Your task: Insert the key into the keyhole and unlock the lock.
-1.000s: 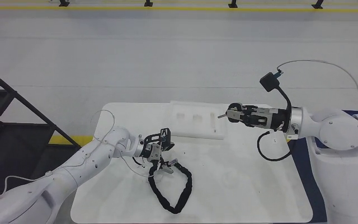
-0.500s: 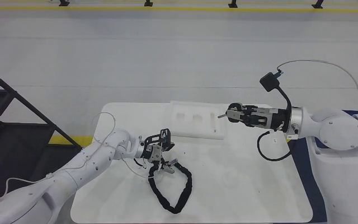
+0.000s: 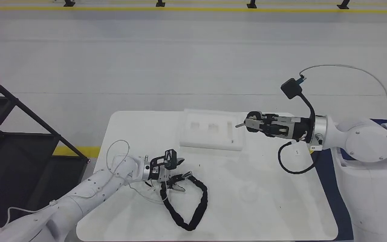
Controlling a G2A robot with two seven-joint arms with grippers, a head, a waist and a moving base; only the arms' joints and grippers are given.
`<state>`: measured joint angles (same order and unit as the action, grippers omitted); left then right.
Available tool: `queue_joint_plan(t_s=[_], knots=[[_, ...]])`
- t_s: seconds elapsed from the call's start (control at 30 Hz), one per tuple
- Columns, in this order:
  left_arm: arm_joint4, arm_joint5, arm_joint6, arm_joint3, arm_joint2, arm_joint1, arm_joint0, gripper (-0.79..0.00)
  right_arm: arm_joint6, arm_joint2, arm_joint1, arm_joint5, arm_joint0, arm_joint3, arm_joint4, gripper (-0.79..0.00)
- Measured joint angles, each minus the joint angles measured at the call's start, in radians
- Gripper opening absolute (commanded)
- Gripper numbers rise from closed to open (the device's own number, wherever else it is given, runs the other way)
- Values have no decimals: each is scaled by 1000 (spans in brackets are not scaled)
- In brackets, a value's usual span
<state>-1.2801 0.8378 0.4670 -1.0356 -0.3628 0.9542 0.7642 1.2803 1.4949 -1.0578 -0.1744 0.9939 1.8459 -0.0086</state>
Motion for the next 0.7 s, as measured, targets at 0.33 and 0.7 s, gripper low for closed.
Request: queue_joint_plan(t_s=[0.33, 0.7], knots=[[-104, -52, 78, 38, -1, 29, 19, 0, 0, 0, 0, 0, 0, 0, 0, -785], [-159, -53, 89, 72, -16, 50, 25, -425, 0, 0, 0, 0, 0, 0, 0, -785]])
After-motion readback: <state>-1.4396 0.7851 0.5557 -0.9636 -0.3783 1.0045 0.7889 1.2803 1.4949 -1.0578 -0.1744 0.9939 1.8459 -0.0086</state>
